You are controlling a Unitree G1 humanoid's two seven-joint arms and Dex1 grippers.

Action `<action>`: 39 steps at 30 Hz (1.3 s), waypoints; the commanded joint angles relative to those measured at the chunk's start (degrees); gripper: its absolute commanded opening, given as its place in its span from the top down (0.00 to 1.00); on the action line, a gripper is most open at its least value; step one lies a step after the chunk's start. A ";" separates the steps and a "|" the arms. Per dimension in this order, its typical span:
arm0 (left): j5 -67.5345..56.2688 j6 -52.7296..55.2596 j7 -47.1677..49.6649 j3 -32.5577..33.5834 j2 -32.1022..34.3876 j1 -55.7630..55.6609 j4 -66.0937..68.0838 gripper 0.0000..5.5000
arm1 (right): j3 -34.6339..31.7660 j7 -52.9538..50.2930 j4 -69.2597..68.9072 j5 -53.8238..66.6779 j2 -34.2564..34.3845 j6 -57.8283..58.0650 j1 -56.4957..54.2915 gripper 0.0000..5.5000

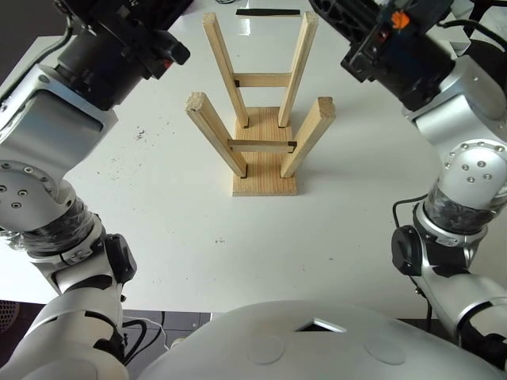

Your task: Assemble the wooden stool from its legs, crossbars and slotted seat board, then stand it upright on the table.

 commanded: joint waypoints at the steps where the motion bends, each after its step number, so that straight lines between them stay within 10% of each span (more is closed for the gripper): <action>1: 3.88 0.98 -3.22 -6.76 -2.69 12.38 2.08 1.00 | 9.67 1.70 1.39 -6.70 -3.81 -1.77 8.79 1.00; 12: 7.98 -4.74 -6.92 -11.53 -4.42 19.39 1.44 1.00 | 13.41 2.42 2.78 -6.96 -3.47 -5.01 12.64 1.00; 20: -0.28 -17.69 -3.56 7.37 -0.22 6.47 4.87 1.00 | -3.81 -3.75 6.05 7.88 -2.60 -4.87 2.91 1.00; 24: 5.78 -16.42 -14.46 12.32 5.85 14.30 9.77 1.00 | -1.49 0.78 13.73 -4.64 -8.67 -14.13 6.58 1.00; 31: 38.98 -22.82 -38.31 -6.56 10.55 44.86 16.82 1.00 | 13.62 12.25 36.15 -29.00 -13.95 -39.52 14.16 1.00; 39: 46.58 -24.73 -42.85 -18.41 1.79 42.58 11.22 1.00 | 18.09 32.58 45.76 -27.32 -12.76 -45.69 9.75 1.00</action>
